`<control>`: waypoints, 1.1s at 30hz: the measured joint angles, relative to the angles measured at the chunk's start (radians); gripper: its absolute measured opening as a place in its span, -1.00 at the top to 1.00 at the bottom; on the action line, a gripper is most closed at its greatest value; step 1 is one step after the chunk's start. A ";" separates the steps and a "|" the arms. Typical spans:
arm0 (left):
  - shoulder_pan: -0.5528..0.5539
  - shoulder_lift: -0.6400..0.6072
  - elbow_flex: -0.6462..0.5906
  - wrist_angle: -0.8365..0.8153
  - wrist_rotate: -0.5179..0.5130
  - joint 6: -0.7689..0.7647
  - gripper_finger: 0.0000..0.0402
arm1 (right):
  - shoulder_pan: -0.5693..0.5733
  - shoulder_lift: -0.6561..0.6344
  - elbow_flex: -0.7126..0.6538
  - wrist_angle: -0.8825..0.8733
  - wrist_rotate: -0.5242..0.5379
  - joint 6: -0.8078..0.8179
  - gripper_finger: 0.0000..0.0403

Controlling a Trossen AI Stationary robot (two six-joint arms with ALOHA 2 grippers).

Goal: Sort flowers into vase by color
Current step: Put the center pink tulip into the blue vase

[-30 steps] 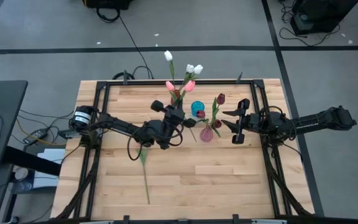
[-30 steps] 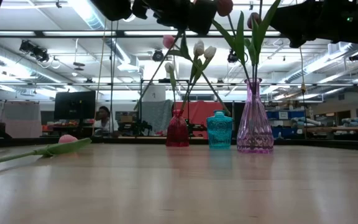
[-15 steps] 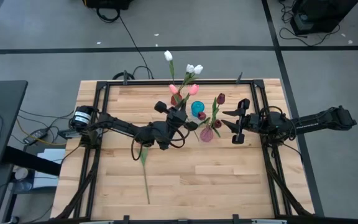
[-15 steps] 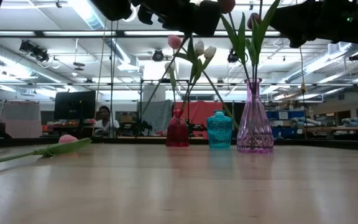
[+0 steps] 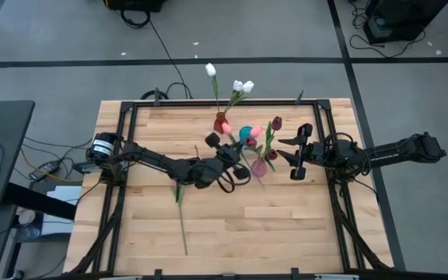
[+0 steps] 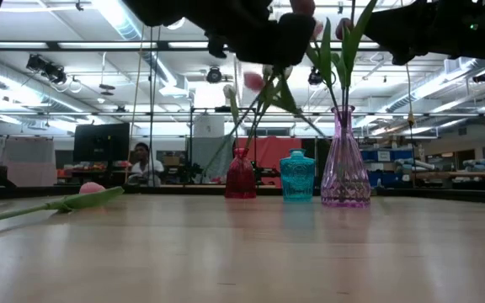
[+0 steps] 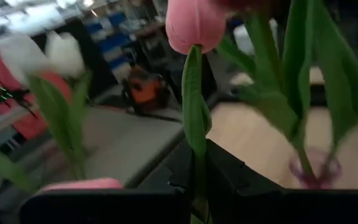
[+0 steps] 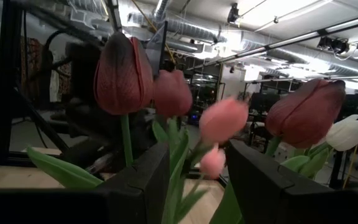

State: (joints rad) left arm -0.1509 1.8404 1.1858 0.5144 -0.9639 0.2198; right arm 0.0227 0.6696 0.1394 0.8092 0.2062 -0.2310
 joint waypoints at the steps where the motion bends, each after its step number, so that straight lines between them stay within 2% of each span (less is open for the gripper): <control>1: 0.000 0.000 0.000 -0.036 0.009 -0.031 0.83 | 0.000 0.000 0.000 0.000 0.000 0.000 0.16; 7: 0.000 -0.023 0.000 -0.179 0.004 -0.142 0.83 | 0.000 0.000 0.000 0.000 0.000 0.000 0.16; 14: -0.020 -0.126 0.000 -0.341 -0.041 -0.208 0.83 | 0.000 0.000 0.000 -0.002 0.005 0.000 0.16; 22: -0.069 -0.215 0.000 -0.657 -0.034 -0.458 0.83 | 0.000 0.000 0.000 -0.002 0.011 0.000 0.16; 26: -0.083 -0.229 0.000 -0.759 0.032 -0.545 0.83 | 0.000 0.000 0.000 -0.001 0.011 0.000 0.16; 33: -0.045 -0.237 0.000 -0.898 0.236 -0.703 0.83 | 0.000 0.000 0.000 -0.001 0.011 0.000 0.16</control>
State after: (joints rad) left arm -0.1959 1.6035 1.1862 -0.3833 -0.7275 -0.4828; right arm 0.0227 0.6697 0.1394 0.8082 0.2173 -0.2314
